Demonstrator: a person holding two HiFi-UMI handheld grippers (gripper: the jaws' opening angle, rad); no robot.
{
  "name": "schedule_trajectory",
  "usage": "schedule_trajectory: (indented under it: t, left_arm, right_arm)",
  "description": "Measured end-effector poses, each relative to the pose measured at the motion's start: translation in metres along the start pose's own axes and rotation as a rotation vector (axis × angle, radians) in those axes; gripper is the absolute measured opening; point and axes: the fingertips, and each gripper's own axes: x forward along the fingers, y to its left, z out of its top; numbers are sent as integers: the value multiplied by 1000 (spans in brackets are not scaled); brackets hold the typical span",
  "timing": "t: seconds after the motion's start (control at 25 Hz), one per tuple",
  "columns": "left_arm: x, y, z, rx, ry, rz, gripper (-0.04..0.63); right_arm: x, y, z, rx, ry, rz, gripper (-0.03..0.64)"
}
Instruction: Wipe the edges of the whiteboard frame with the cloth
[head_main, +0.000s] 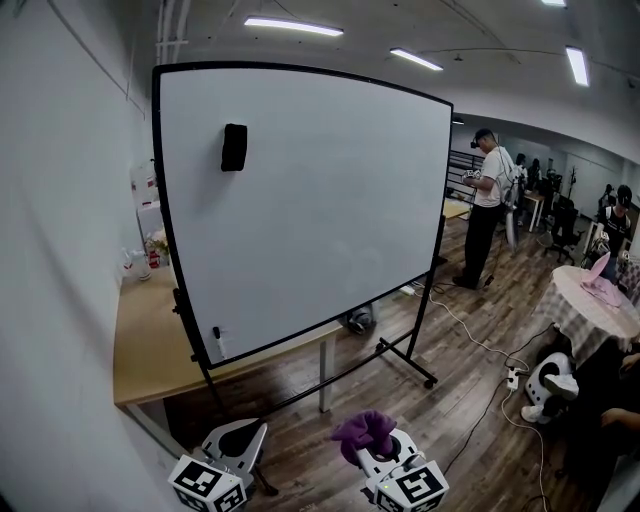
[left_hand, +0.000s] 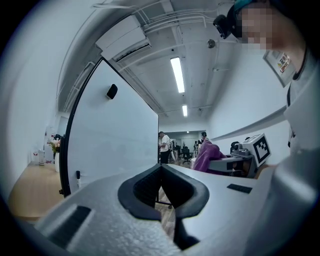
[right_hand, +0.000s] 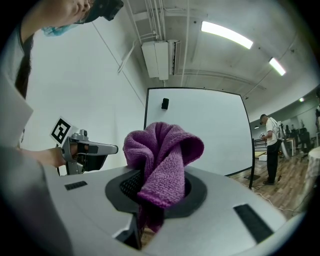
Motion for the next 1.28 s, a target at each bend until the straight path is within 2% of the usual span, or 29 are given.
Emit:
schedule_trajectory:
  t: [0.48,0.68,0.88,1.28]
  left_arm:
    - [5,-20,-2,10,-8,-11,17]
    - [8,-21,2,63,-33,10,17]
    - [11,-27,1,145,-47,-3,17]
    - [15,-32,-2,136,-36,-14,17]
  right_arm:
    - [-23,-6,-6,5,12,-16,66]
    - [-25,-12,-5,15,10,-25,66]
    - [-26,-14,-6,17,12,-32,66]
    - [-27,-19,-9,19,18,-41,66]
